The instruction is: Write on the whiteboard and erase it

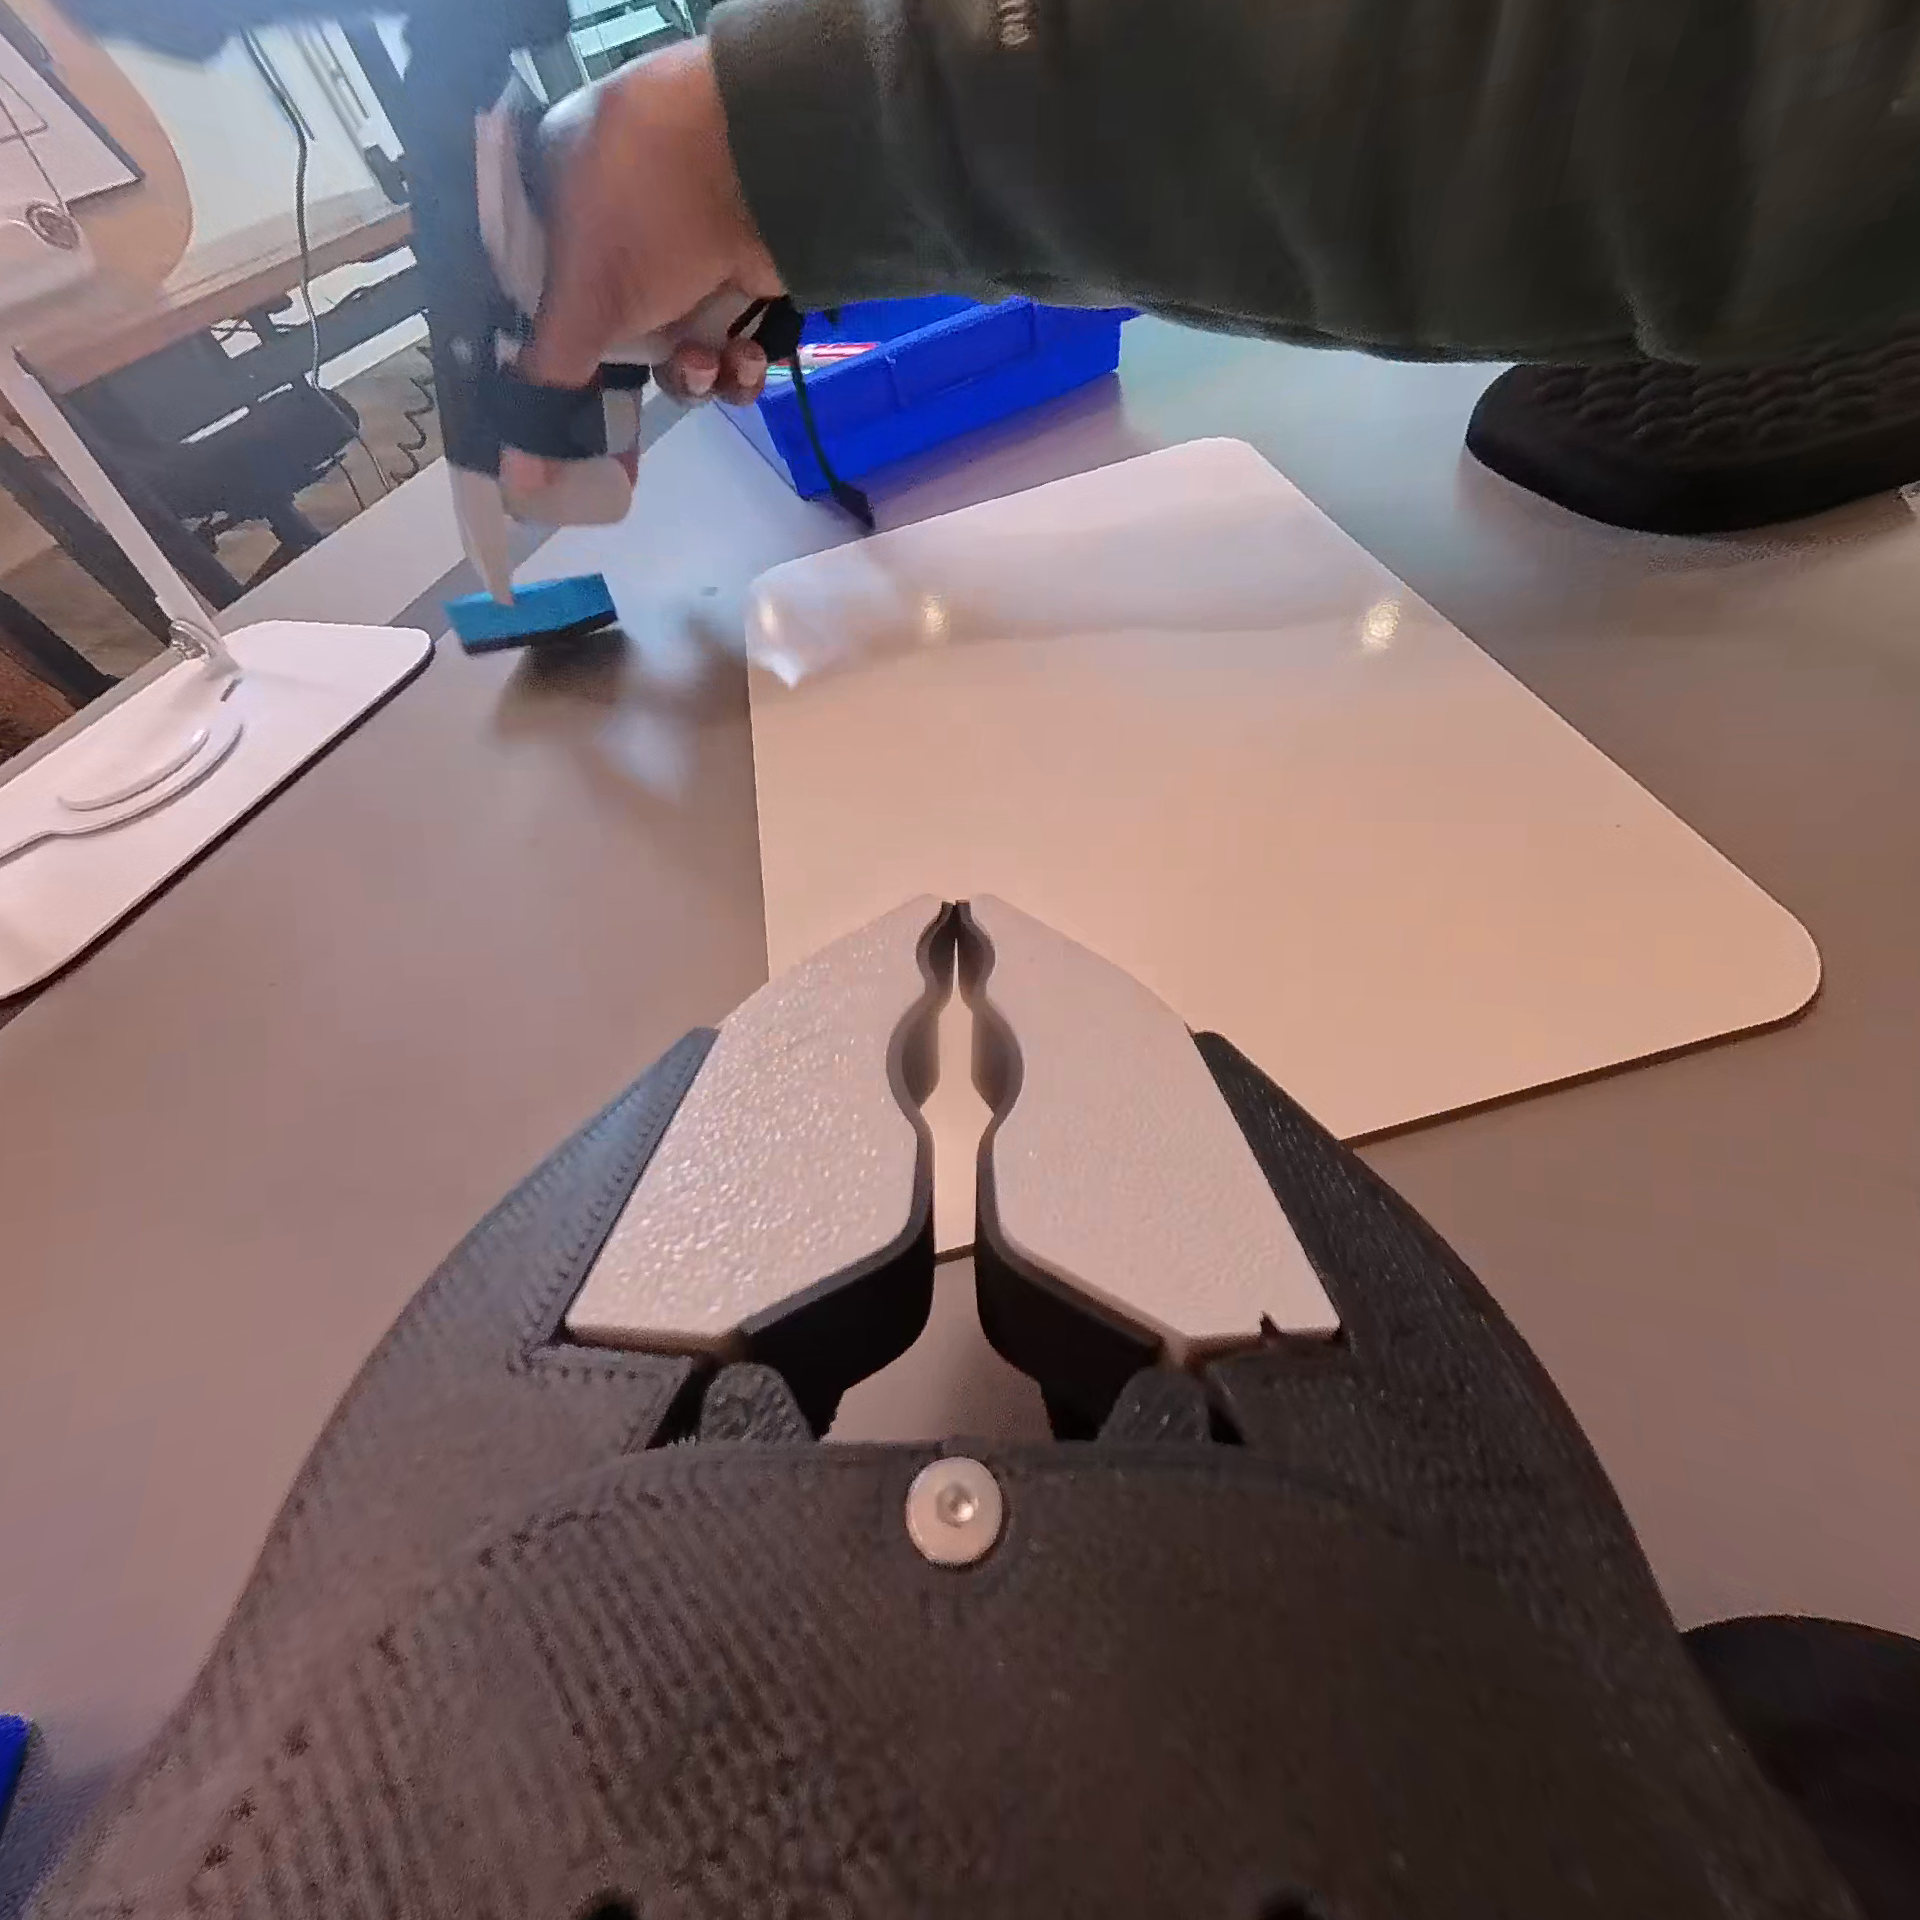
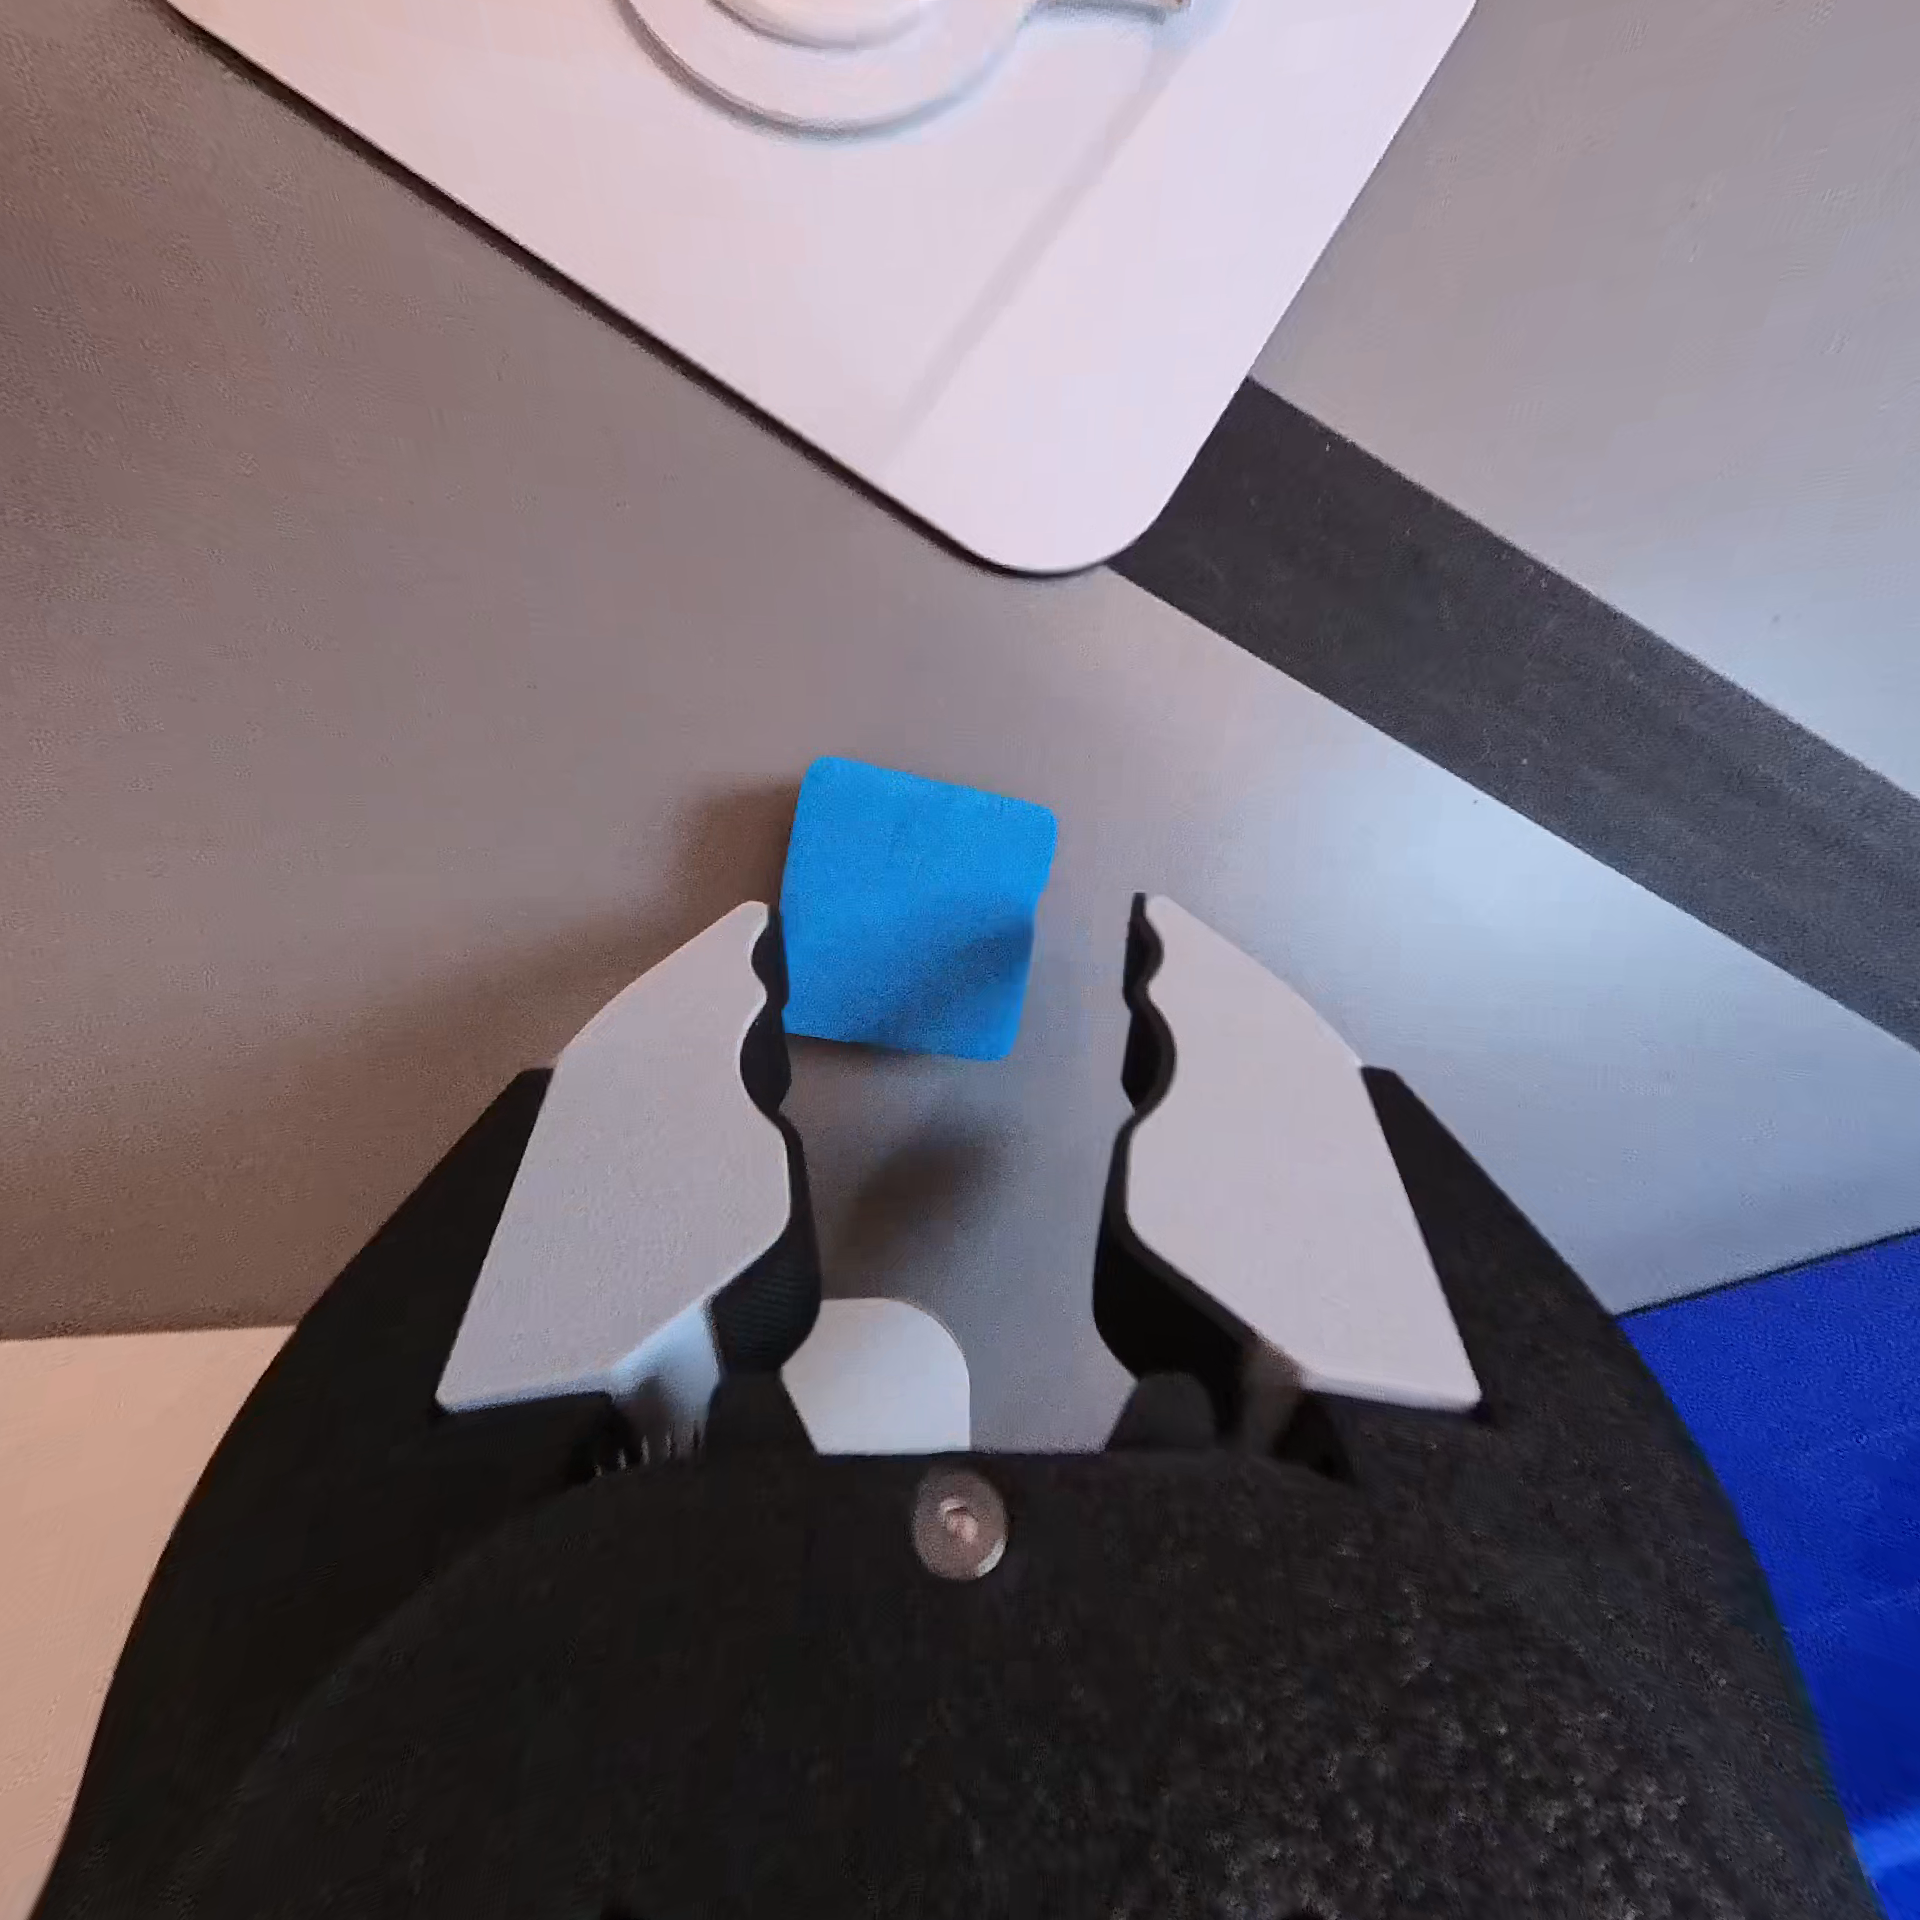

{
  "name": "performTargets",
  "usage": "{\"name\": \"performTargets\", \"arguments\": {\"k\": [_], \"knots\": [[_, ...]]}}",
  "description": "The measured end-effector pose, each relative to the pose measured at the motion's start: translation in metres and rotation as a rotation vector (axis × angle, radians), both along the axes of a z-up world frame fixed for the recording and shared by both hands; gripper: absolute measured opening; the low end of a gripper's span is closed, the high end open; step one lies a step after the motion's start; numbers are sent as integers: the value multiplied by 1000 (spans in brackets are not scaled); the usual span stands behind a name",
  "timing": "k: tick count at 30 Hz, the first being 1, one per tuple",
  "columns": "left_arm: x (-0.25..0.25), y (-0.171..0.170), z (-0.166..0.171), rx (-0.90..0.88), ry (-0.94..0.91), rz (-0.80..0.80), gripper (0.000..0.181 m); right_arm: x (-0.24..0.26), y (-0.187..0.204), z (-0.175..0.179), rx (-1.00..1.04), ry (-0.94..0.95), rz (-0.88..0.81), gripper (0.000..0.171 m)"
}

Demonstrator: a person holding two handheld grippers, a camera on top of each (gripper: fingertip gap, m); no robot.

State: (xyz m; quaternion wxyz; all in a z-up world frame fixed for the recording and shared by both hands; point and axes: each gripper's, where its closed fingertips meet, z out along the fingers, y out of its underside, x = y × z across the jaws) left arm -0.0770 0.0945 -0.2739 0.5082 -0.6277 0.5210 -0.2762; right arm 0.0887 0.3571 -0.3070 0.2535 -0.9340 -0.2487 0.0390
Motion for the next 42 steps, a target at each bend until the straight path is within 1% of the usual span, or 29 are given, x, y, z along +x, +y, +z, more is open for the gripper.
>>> {"name": "performTargets", "arguments": {"k": [2, 5, 7, 10, 13, 16, 18, 20, 23, 25, 26, 27, 28, 29, 30, 32, 33, 34, 35, 37, 39, 42], "knots": [[-1, 1, 0, -5, -5, 6, 0, -11, -5, 28, 126, 87, 52, 70], [-1, 3, -1, -26, -18, 14, 0, -16, -26, 70, 282, 194, 108, 80], [-1, 4, -2, -39, -21, 16, 0, -10, -44, 84, 327, 225, 113, 84], [-1, 6, -5, -43, -17, 23, 0, -3, -78, 90, 348, 287, 136, 84], [-2, 9, -3, -46, -27, 39, 0, 2, -111, 75, 340, 278, 194, 80], [-2, 14, -7, -56, -24, 54, 0, -2, -129, 48, 287, 239, 244, 78], [-2, 17, -10, -78, -21, 60, 0, -10, -125, 29, 275, 186, 265, 78], [-3, 20, -10, -79, -26, 71, 0, -27, -116, 12, 247, 186, 269, 78], [-7, 21, -9, -75, -29, 82, 0, -47, -87, -6, 248, 158, 227, 82], [-9, 22, -8, -79, -36, 87, 0, -59, -69, -11, 242, 186, 189, 82], [-10, 22, -7, -80, -37, 87, 0, -62, -62, -13, 237, 201, 170, 77], [-10, 22, -7, -81, -38, 85, 0, -62, -56, -13, 239, 190, 164, 57], [-10, 21, -8, -83, -37, 82, 0, -60, -53, -11, 245, 177, 171, 29], [-9, 20, -8, -84, -35, 76, 0, -58, -51, -5, 247, 183, 179, 7], [-9, 19, -9, -85, -32, 68, 0, -55, -50, 5, 243, 197, 188, 0], [-7, 16, -11, -92, -25, 51, 0, -42, -45, 27, 208, 151, 207, 0], [-6, 16, -11, -93, -26, 44, 0, -36, -45, 34, 168, 116, 216, 5], [-5, 15, -11, -94, -25, 37, 0, -33, -45, 40, 123, 99, 223, 21], [-5, 13, -11, -93, -21, 31, 0, -32, -45, 43, 94, 79, 226, 34], [-4, 10, -12, -88, -16, 23, 0, -32, -41, 41, 74, 23, 228, 53], [-4, 8, -13, -84, -5, 16, 0, -41, -40, 28, 55, 25, 219, 64], [-3, 7, -14, -76, 8, 8, 0, -56, -30, 9, 84, 13, 234, 74]]}}
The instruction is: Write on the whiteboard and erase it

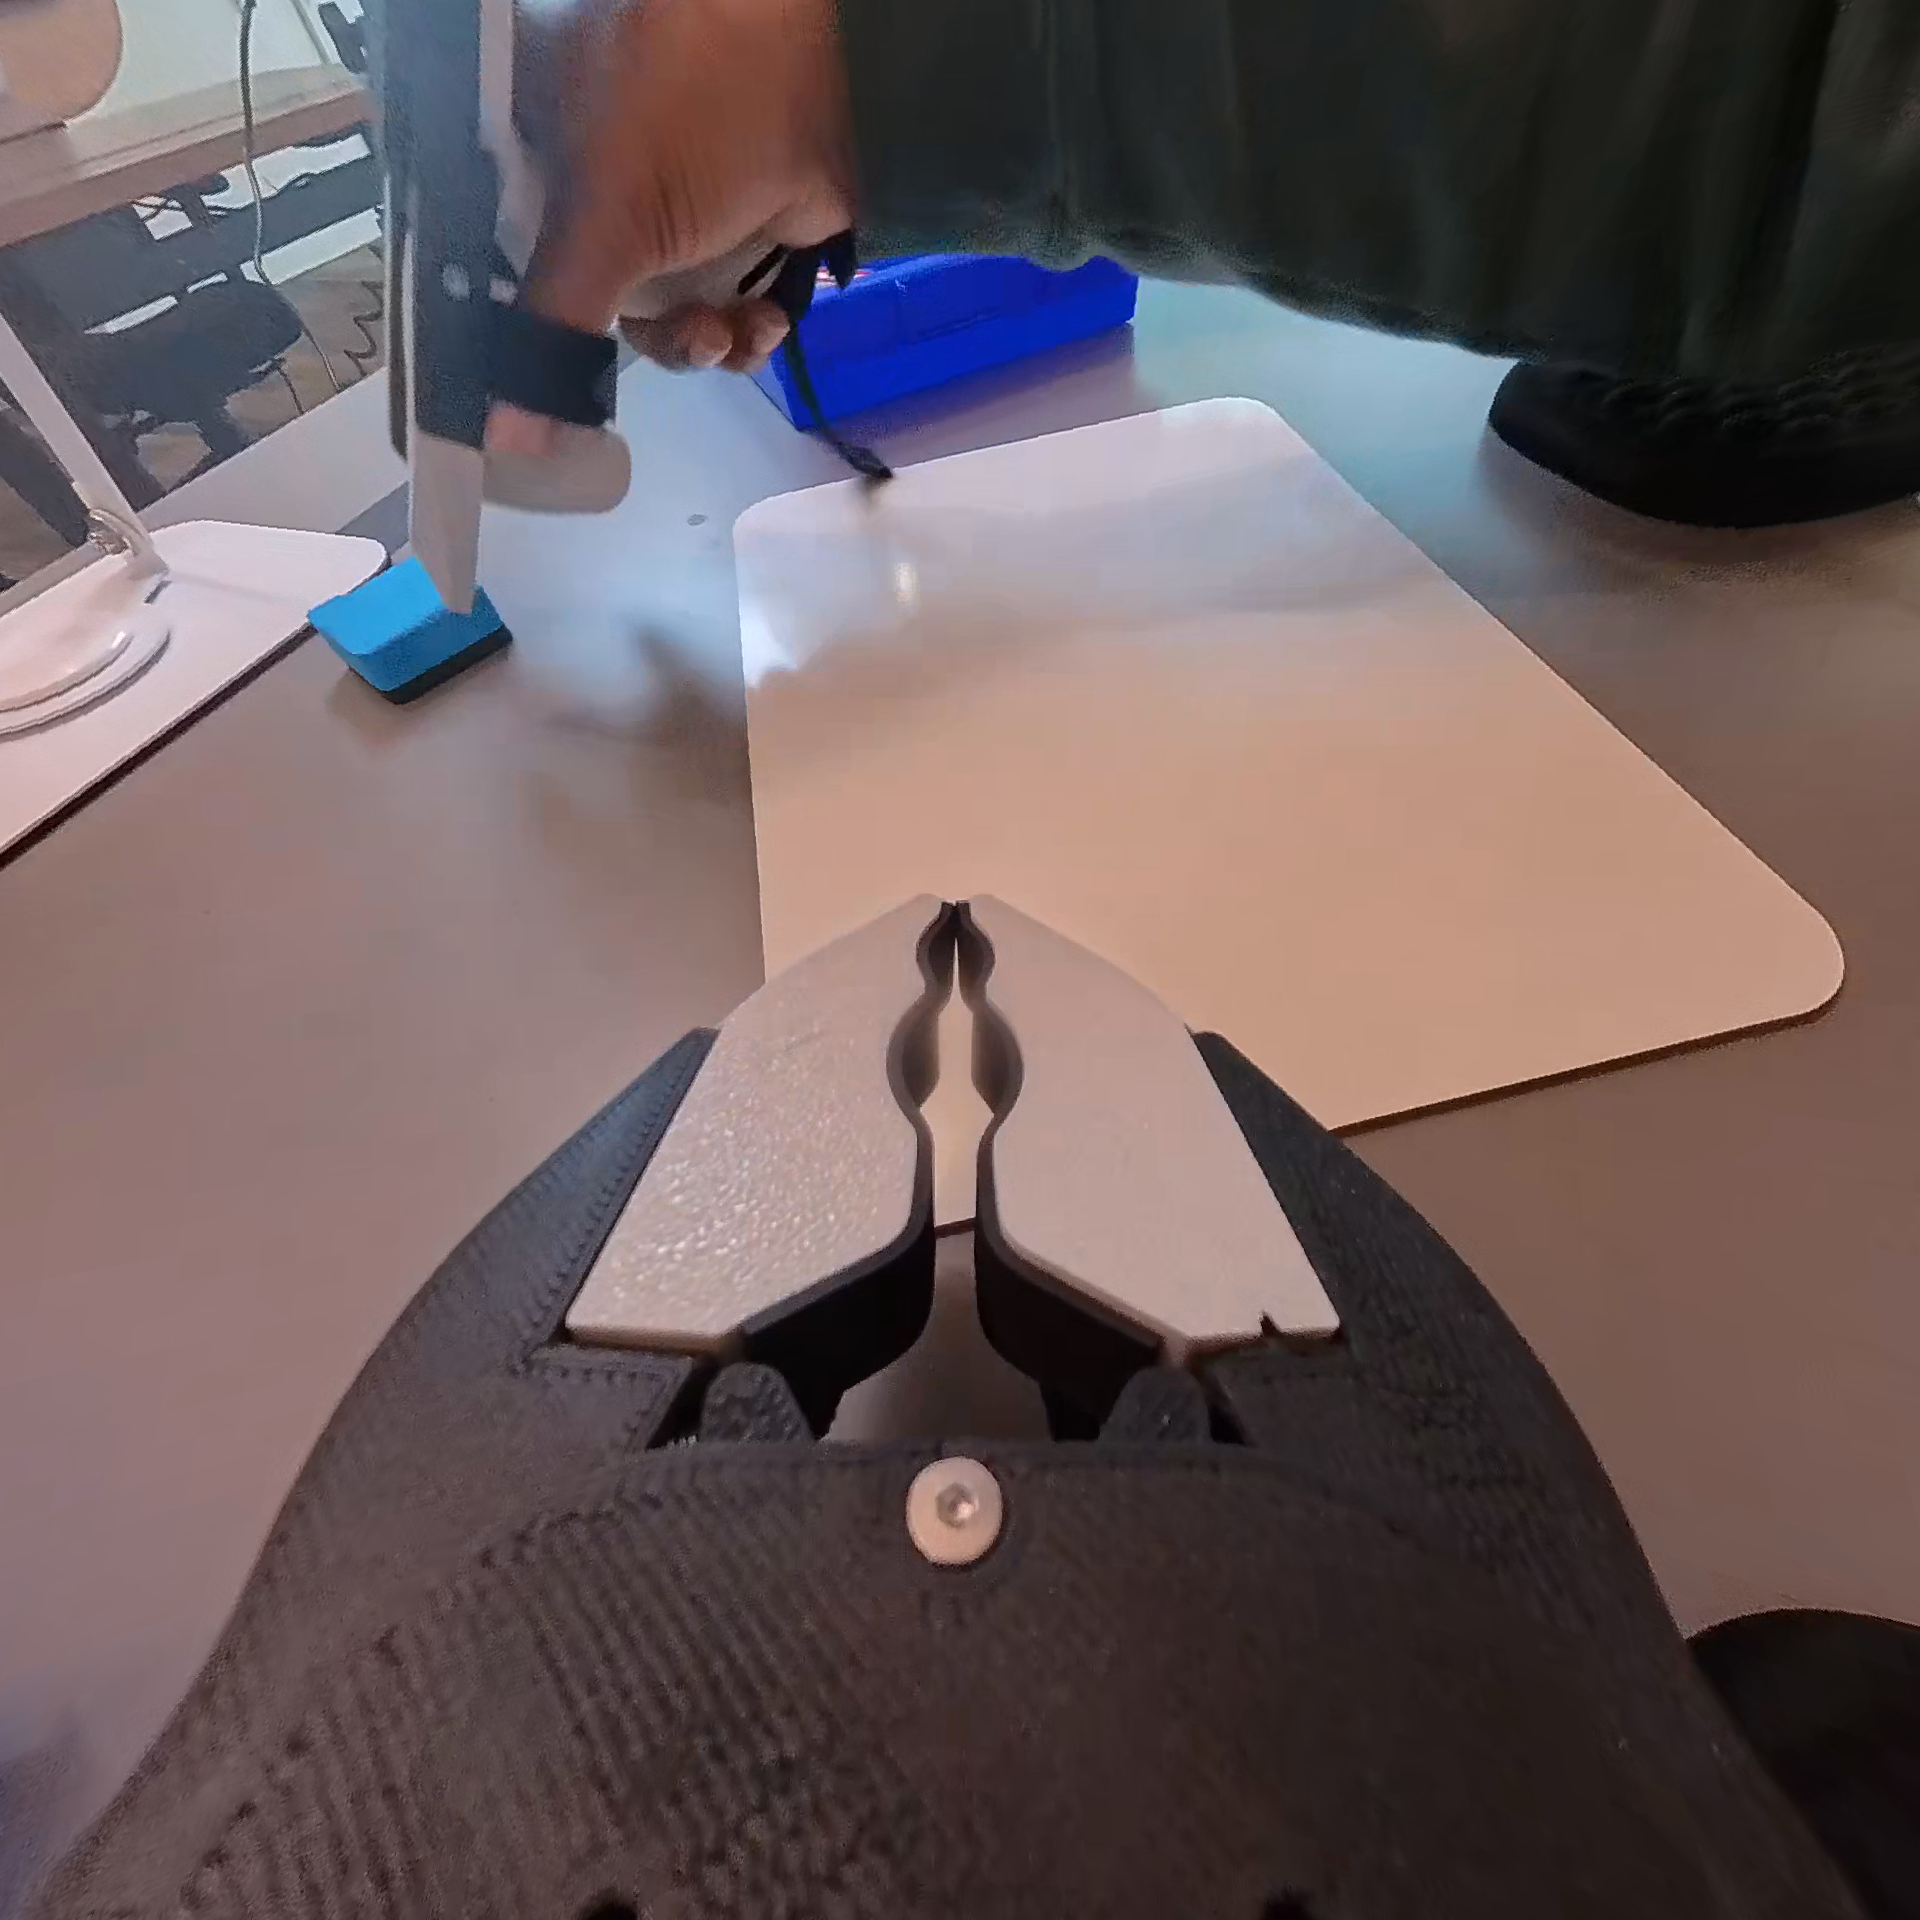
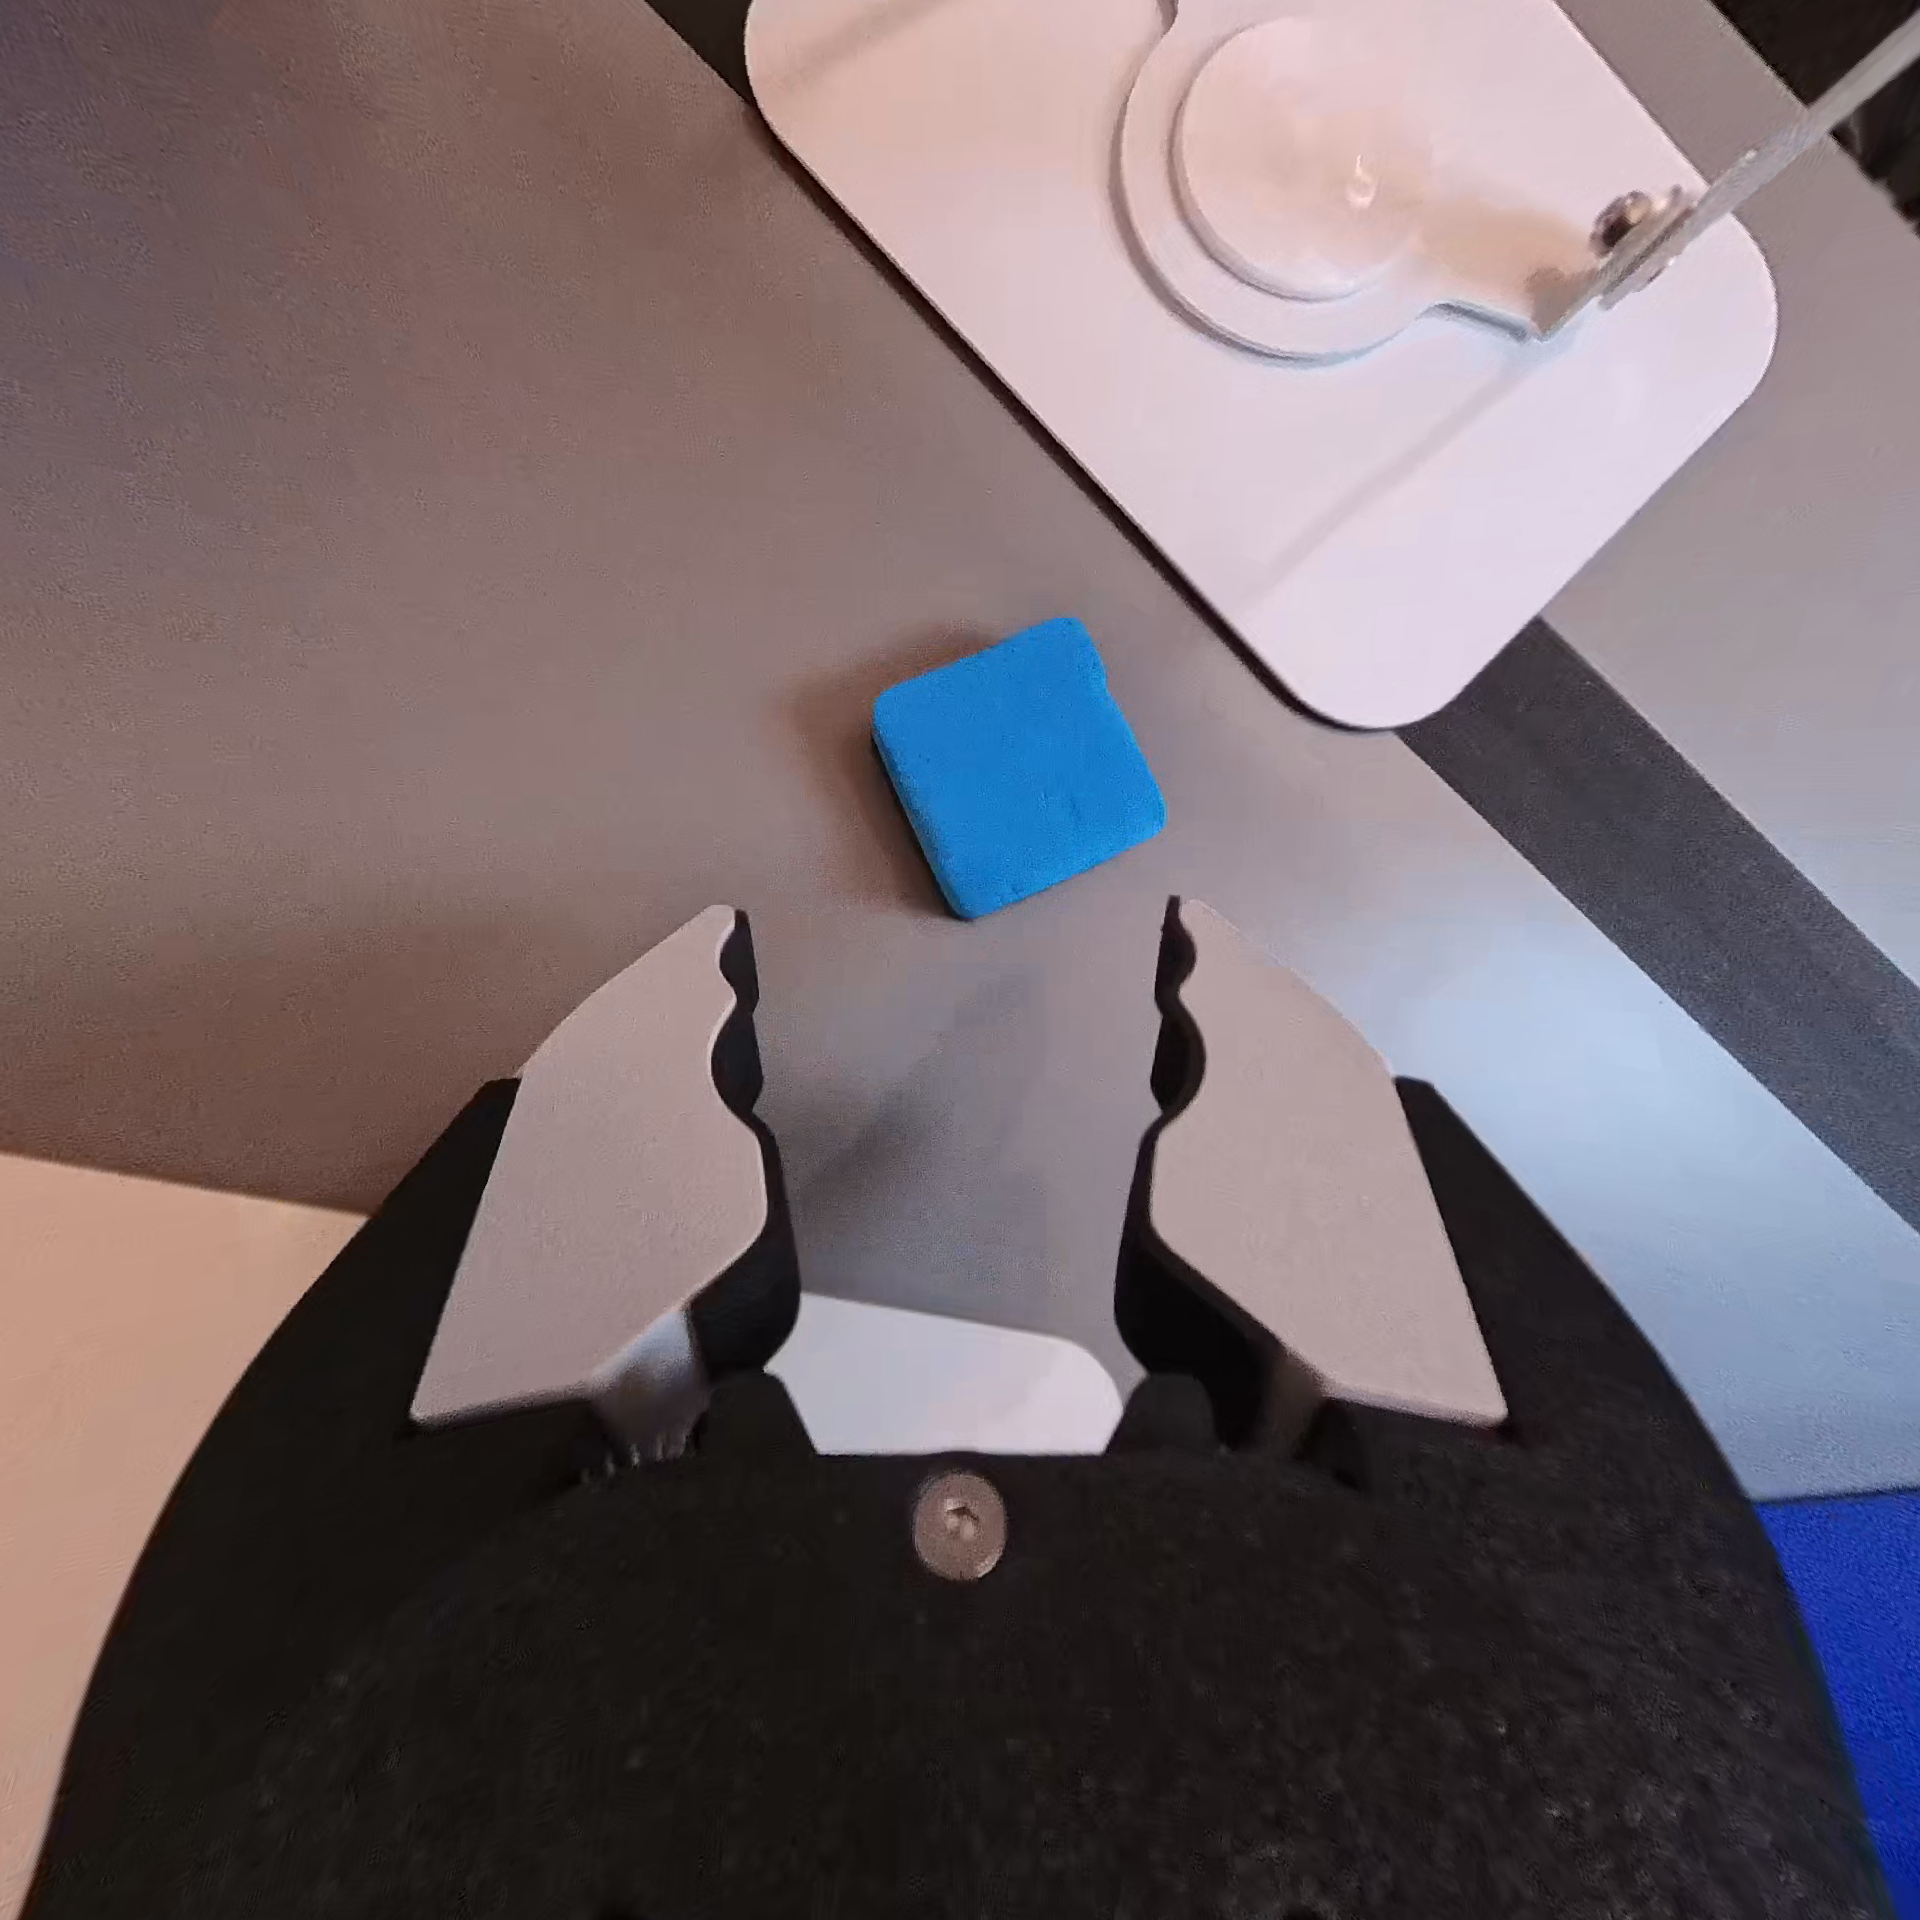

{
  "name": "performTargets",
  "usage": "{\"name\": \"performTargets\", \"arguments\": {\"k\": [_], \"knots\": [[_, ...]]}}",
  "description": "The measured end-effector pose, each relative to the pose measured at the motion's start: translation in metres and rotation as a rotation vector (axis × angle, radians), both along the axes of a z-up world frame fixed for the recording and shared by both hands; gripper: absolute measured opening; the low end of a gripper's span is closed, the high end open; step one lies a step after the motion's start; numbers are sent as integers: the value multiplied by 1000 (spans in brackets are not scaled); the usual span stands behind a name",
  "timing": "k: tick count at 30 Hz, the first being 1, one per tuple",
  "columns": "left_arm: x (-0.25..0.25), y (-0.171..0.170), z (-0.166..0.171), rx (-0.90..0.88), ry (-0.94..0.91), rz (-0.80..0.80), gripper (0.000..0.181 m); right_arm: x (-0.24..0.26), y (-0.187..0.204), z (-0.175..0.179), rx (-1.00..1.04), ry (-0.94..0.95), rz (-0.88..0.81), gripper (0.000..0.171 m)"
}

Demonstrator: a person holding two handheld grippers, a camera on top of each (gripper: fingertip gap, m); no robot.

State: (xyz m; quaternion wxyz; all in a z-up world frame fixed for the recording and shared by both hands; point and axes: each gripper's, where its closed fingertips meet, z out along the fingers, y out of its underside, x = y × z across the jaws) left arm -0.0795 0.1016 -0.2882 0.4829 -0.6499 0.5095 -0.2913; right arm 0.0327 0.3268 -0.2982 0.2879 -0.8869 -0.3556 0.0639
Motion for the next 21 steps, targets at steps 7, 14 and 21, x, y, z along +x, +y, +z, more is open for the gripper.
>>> {"name": "performTargets", "arguments": {"k": [7, 14, 21], "knots": [[0, -2, -3, 0, 23, -16, 0, -13, 30, -25, -20, -55, 178, 85], [0, -5, -4, 8, 32, -30, 0, 33, 24, -32, -89, -104, -49, 55], [2, -5, -6, 21, 49, -35, 0, 68, 11, -35, -81, -61, -227, 57]]}}
